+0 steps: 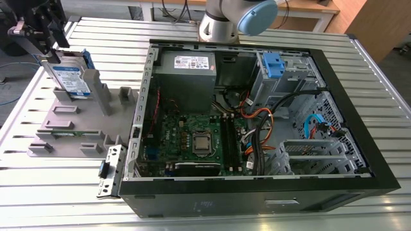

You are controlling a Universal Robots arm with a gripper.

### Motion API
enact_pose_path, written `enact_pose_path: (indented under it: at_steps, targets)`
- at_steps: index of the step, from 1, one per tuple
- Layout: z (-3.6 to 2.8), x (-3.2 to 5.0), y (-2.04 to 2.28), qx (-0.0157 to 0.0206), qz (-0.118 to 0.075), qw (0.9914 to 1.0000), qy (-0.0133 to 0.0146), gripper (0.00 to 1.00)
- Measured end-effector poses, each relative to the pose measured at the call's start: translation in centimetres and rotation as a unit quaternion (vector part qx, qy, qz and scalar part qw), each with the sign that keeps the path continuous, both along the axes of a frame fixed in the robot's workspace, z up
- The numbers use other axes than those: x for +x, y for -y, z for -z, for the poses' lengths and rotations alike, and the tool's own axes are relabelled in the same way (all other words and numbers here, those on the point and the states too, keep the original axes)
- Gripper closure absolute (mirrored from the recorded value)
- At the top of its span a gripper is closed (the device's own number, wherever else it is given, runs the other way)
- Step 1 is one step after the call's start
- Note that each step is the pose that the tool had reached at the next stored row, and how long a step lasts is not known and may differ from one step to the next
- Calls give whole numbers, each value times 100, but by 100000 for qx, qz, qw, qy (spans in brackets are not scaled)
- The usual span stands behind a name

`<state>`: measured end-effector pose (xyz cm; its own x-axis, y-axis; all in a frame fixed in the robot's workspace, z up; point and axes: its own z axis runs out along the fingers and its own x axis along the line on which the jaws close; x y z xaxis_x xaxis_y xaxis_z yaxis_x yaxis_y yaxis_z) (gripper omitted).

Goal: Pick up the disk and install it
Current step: 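Pick up the disk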

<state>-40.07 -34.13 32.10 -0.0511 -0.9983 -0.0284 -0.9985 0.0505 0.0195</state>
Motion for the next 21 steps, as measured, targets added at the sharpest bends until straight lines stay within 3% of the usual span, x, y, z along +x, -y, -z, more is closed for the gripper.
enact_pose_path:
  at_steps: [6, 14, 21]
  targets:
    - [52, -22, 0, 6, -912, 99995, 394, 42]
    - [139, -31, 0, 3, -1827, 99982, 507, 42]
    - [164, -30, 0, 7, -1971, 99979, 546, 42]
